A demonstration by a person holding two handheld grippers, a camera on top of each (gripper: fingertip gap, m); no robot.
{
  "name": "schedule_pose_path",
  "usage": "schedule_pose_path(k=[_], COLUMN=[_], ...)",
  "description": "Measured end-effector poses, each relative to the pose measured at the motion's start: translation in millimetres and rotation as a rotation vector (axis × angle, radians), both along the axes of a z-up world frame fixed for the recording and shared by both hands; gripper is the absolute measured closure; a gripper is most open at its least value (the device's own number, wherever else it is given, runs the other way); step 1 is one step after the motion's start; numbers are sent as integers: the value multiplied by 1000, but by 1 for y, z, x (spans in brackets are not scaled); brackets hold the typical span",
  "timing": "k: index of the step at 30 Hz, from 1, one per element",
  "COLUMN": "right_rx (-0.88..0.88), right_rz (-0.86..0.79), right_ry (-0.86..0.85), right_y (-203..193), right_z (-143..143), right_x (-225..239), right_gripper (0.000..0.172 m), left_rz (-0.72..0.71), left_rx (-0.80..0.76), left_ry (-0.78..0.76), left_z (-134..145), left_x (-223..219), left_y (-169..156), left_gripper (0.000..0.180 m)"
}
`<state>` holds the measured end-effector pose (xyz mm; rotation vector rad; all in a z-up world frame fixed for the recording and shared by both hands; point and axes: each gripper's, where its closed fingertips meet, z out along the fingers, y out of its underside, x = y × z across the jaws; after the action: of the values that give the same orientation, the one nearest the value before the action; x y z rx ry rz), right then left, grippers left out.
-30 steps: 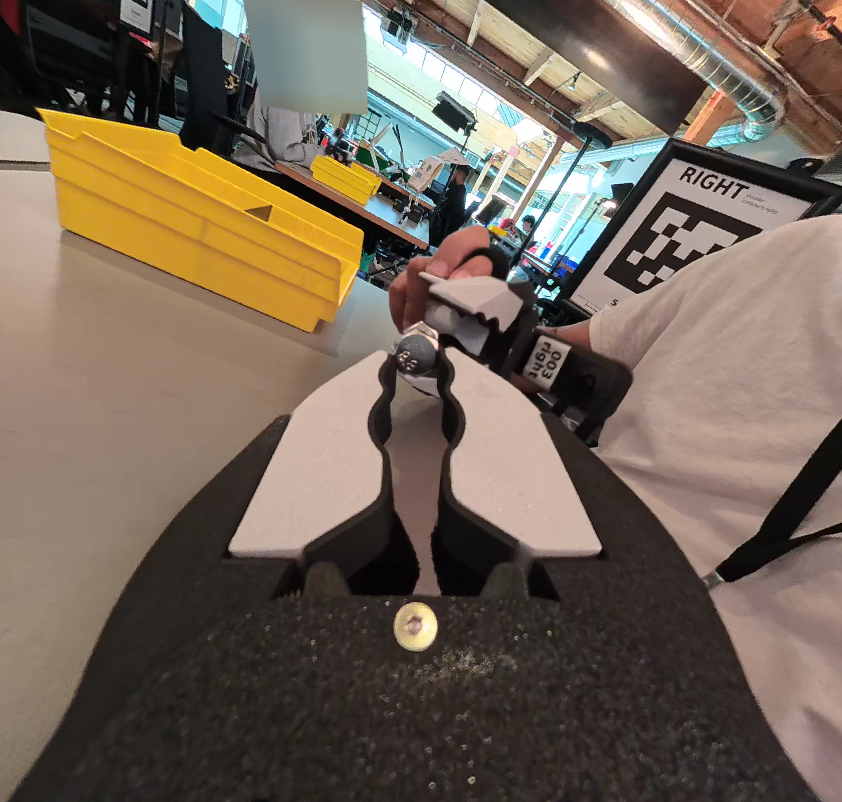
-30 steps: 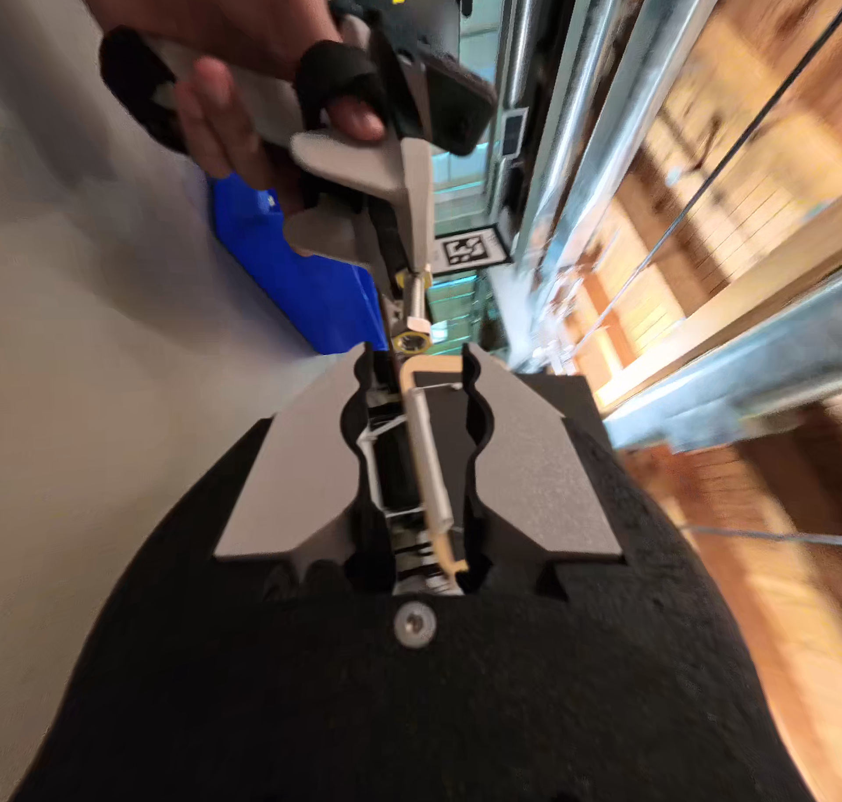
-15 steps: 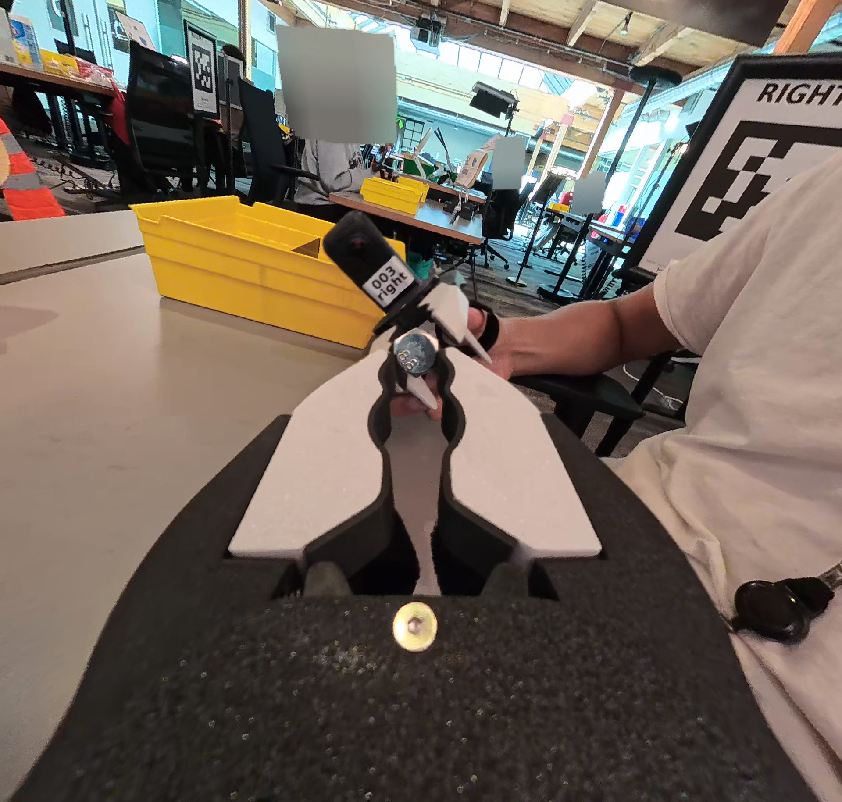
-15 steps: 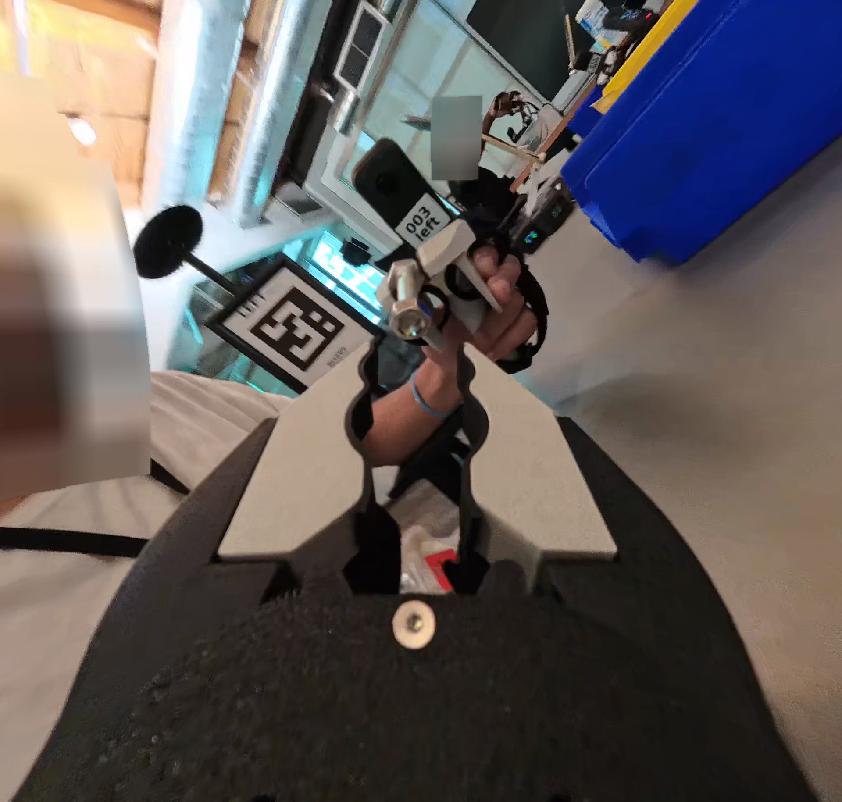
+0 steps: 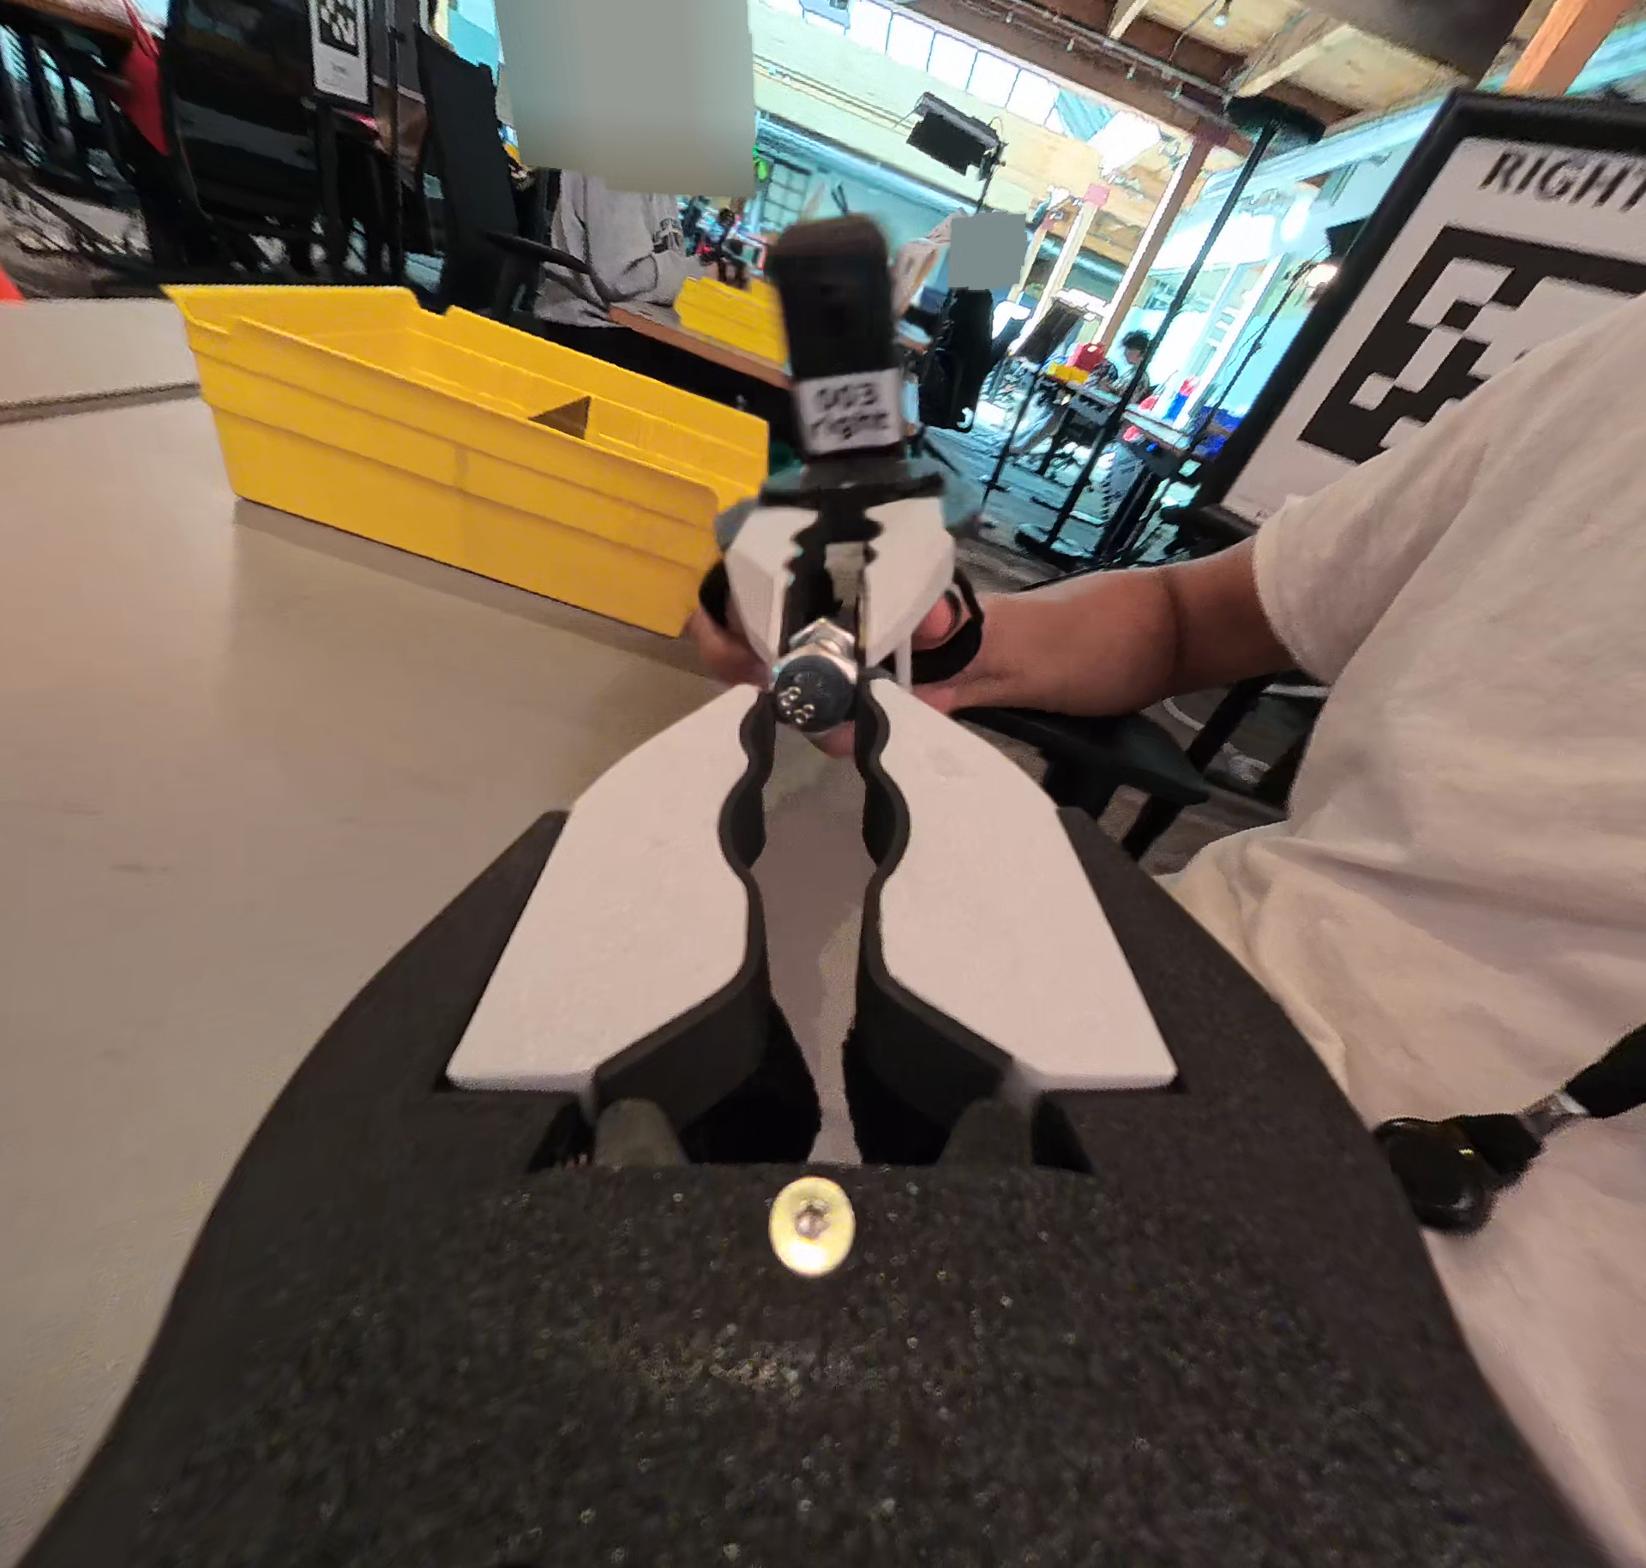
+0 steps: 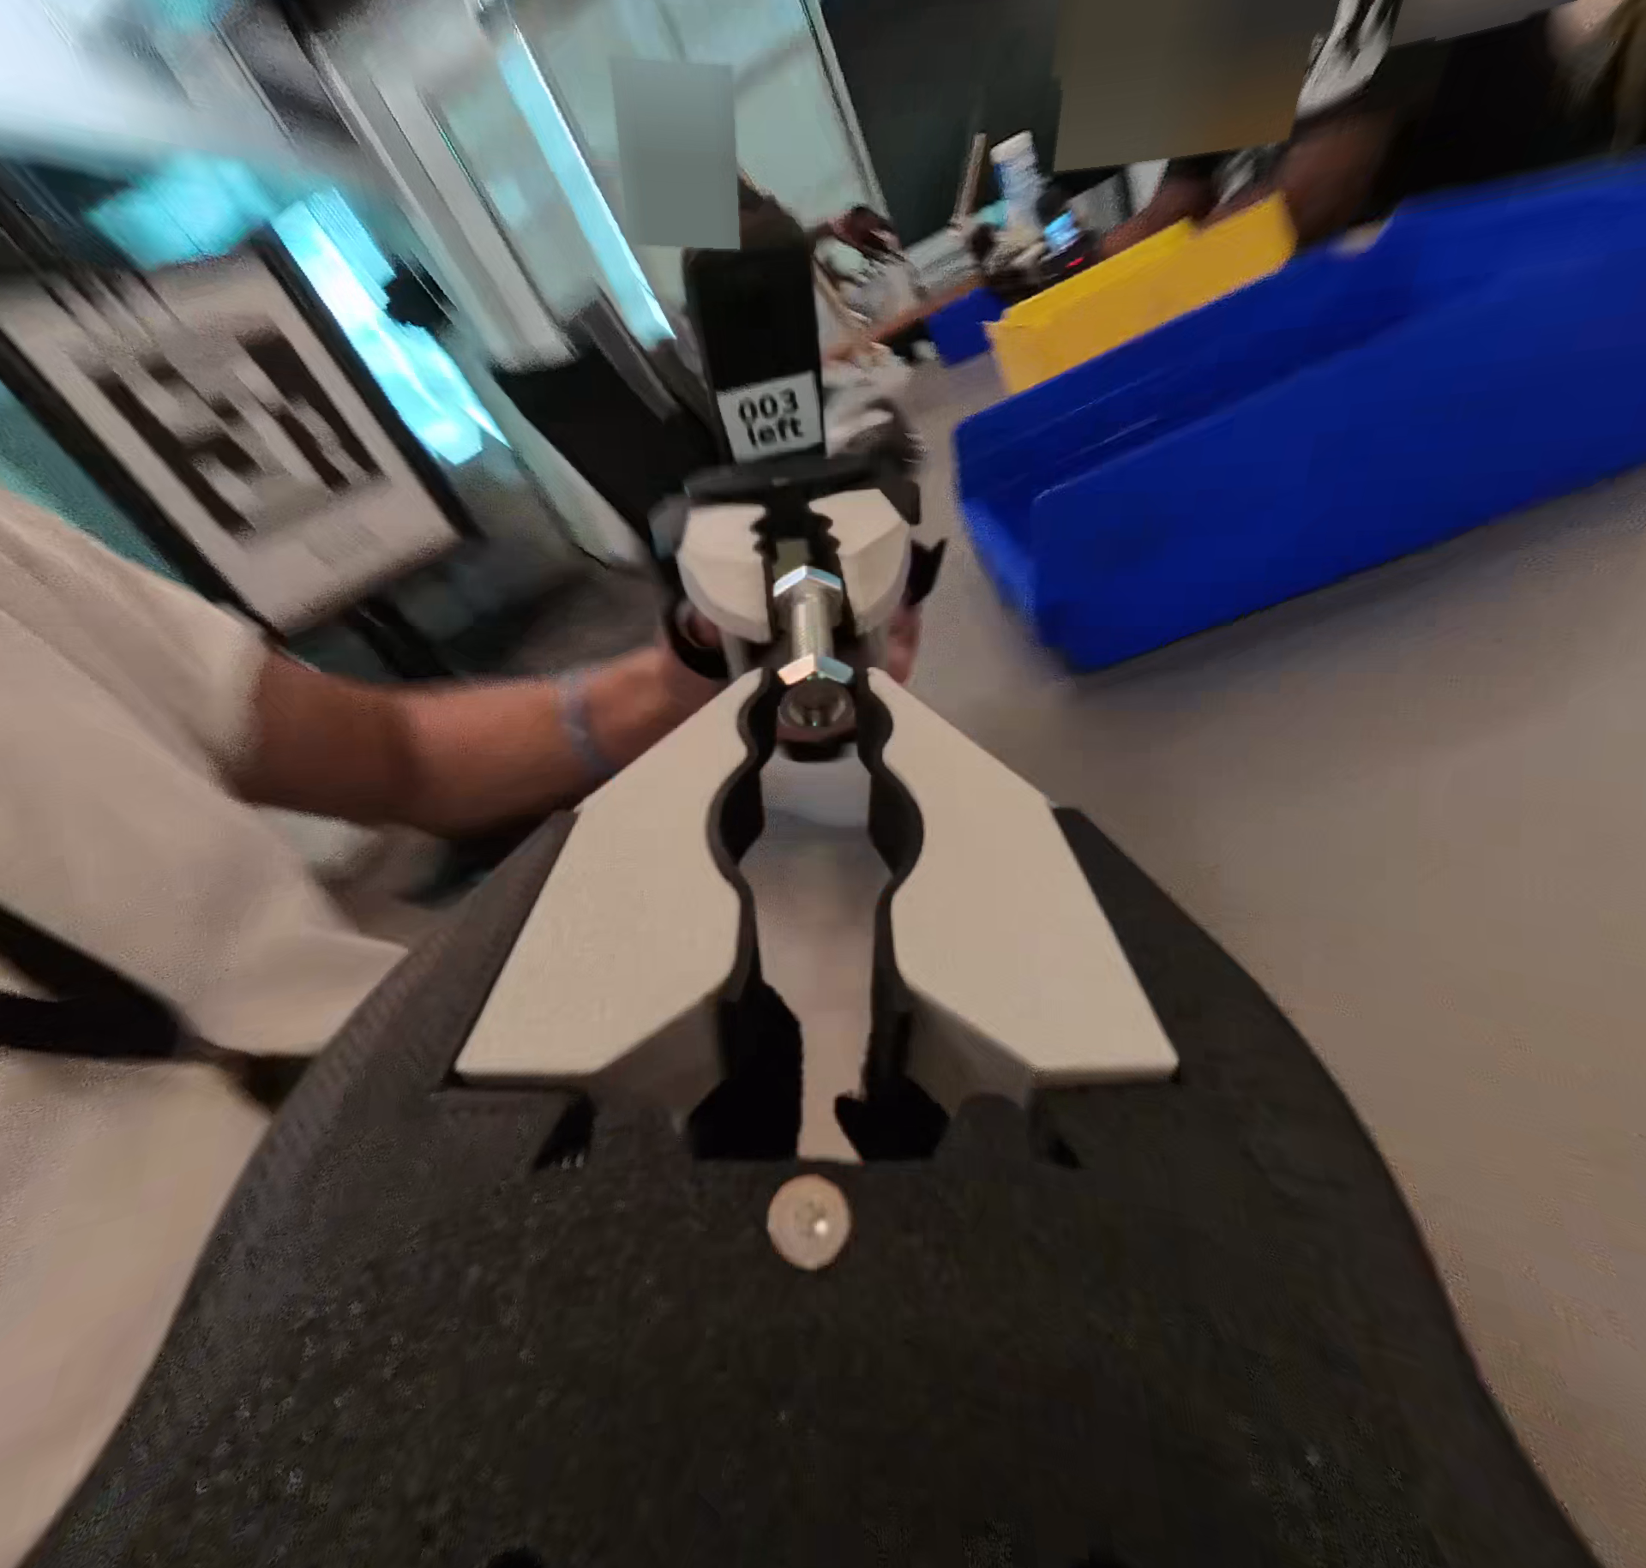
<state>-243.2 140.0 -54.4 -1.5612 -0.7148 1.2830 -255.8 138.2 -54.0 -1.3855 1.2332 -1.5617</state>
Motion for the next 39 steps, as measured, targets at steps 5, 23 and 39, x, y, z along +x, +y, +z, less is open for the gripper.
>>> schedule_pose_path(k=[5,23,39], right_rx=[845,590,-643], right_rz=[-284,-312,288], right_ry=[-632,-459,465], right_y=[-1,3,-1], right_z=[-2,-8,-7], right_x=[2,9,1], right_gripper=[155,127,148], left_rz=[-39,28,31], left_rx=[-99,-79,73], left_ry=[3,-19,22], left_z=[-1,4,-1], left_x=[1,-6,0], left_y=[-1,11,0], left_gripper=[164,164,164])
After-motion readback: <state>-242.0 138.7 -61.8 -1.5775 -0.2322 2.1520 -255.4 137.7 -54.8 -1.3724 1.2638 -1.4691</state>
